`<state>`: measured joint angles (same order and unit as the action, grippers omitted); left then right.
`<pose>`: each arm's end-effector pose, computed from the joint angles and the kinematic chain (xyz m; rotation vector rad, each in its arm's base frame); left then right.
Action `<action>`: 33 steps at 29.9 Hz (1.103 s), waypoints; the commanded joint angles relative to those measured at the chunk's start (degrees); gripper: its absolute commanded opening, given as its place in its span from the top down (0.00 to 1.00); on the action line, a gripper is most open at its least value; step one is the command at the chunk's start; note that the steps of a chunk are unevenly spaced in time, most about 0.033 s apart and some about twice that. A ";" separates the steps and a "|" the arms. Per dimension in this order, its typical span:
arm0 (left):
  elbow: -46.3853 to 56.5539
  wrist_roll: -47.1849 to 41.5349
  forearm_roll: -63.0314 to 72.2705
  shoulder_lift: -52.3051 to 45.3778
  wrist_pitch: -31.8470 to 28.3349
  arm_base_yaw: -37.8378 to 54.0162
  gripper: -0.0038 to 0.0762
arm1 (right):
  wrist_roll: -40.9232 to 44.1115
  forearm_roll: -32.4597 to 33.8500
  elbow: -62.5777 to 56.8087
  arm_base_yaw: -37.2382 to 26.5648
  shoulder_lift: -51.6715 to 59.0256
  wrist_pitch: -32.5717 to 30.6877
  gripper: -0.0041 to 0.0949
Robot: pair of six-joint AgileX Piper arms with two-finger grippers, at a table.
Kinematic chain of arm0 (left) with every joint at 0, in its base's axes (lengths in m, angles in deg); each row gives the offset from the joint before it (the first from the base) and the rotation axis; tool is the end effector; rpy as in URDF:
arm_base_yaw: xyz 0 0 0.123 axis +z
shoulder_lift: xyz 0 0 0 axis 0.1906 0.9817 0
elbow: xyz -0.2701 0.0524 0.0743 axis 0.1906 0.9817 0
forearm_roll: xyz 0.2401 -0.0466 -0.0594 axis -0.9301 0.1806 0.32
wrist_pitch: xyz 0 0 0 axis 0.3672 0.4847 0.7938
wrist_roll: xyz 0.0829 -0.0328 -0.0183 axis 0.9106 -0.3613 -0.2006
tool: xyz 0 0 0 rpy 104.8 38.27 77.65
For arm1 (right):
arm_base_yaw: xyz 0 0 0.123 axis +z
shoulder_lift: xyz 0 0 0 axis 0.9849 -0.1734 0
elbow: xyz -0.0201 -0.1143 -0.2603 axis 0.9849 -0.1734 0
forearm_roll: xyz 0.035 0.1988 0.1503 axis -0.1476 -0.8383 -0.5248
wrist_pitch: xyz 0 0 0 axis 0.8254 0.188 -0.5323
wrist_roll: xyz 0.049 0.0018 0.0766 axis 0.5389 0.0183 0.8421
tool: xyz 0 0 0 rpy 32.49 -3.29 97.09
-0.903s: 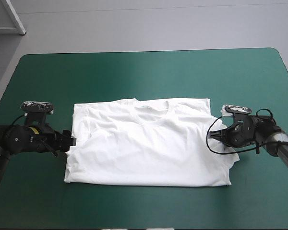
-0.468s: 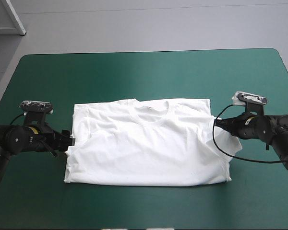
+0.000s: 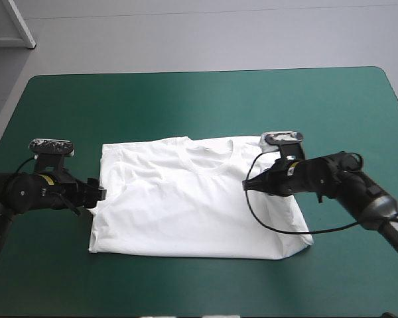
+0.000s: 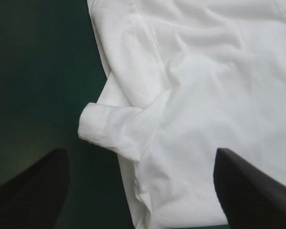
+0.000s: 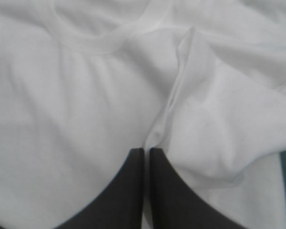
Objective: Fold the cloth
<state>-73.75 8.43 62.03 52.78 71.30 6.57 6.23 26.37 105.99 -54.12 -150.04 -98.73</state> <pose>0.1914 -0.0218 0.3435 0.1821 2.5482 -0.1108 0.2412 0.1313 0.3022 -0.3563 2.5146 0.4494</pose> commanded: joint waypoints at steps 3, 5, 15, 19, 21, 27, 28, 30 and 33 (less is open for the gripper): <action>-1.55 -0.01 0.81 -1.01 -0.94 0.01 0.21 | -0.83 -0.66 1.77 4.86 -6.71 3.70 0.96; -1.55 0.22 0.81 -1.01 -0.46 0.01 0.21 | -0.83 -0.66 2.02 5.24 -8.96 4.07 0.93; -1.55 1.00 0.70 -1.01 1.88 0.01 0.21 | 0.78 2.25 7.89 5.24 -8.71 -1.06 0.15; -1.55 1.00 0.70 -1.01 5.56 0.01 0.21 | 5.46 8.16 11.30 5.24 -4.93 -9.74 0.18; -1.55 0.89 0.59 -1.01 8.42 0.01 0.21 | 7.71 11.43 11.64 5.24 -2.80 -15.15 0.20; -1.30 -2.86 -1.49 -1.31 15.12 0.01 0.21 | 10.28 13.54 9.53 5.24 3.72 -28.74 0.21; -1.02 -3.48 -1.49 -1.43 15.01 0.01 0.21 | 10.50 13.44 8.83 5.24 4.68 -29.71 0.21; -0.28 -3.89 -1.49 -1.57 15.01 0.01 0.21 | 11.41 13.30 6.85 5.24 7.28 -30.47 0.21; 2.24 -3.64 -1.49 -1.00 14.88 0.01 0.21 | 12.31 13.10 3.41 5.24 10.92 -30.47 0.21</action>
<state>-72.10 5.38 60.29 52.19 83.45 6.57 17.86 39.23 110.49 -48.80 -143.35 -127.82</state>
